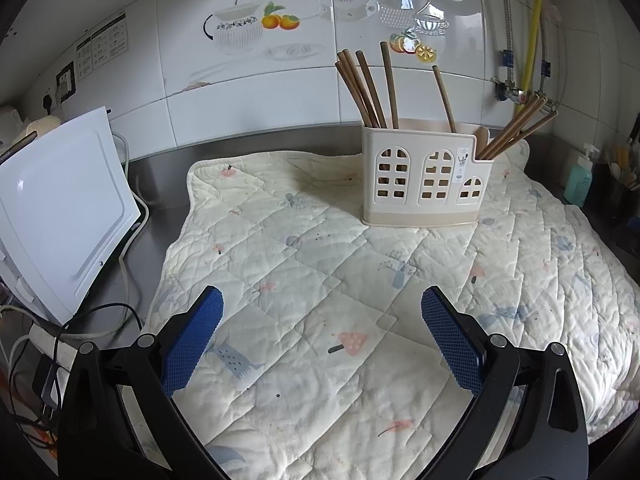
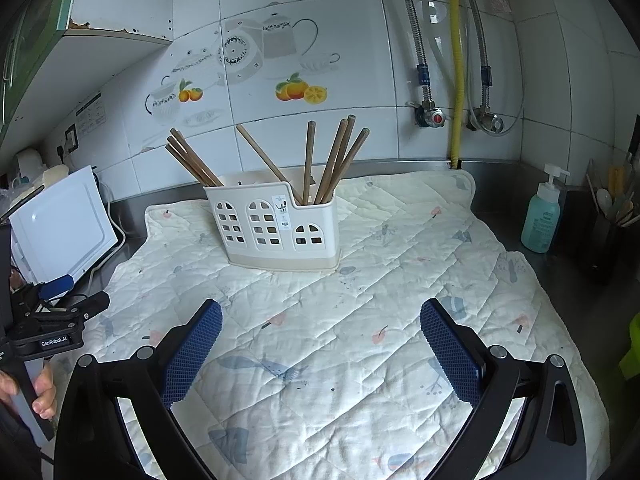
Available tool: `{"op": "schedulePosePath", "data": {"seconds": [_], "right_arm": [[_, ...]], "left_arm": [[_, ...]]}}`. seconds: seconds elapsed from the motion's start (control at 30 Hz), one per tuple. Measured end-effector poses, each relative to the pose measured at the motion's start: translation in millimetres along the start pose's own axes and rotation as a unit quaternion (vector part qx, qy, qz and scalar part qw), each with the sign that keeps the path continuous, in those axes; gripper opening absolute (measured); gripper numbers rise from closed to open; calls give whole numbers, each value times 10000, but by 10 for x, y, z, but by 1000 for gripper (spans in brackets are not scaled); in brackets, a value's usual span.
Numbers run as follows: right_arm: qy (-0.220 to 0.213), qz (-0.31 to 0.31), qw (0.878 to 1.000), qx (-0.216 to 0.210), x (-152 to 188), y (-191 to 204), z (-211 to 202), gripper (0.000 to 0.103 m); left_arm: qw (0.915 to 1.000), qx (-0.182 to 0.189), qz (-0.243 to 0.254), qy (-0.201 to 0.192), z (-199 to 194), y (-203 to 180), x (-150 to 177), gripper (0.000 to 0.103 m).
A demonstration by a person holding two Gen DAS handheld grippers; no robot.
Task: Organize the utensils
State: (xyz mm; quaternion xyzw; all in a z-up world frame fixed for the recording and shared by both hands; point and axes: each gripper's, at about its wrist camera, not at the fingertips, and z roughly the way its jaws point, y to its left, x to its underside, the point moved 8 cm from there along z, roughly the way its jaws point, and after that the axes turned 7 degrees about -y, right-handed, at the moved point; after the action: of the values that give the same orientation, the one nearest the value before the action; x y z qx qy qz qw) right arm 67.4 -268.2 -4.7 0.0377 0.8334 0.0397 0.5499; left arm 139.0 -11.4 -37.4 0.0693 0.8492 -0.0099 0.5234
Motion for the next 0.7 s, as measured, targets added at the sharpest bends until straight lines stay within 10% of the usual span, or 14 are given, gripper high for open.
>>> {"op": "schedulePosePath", "data": {"seconds": [0.7], "right_arm": [[11, 6, 10000, 3, 6, 5, 9, 96]], "left_arm": [[10000, -32, -38, -38, 2, 24, -2, 98]]}}
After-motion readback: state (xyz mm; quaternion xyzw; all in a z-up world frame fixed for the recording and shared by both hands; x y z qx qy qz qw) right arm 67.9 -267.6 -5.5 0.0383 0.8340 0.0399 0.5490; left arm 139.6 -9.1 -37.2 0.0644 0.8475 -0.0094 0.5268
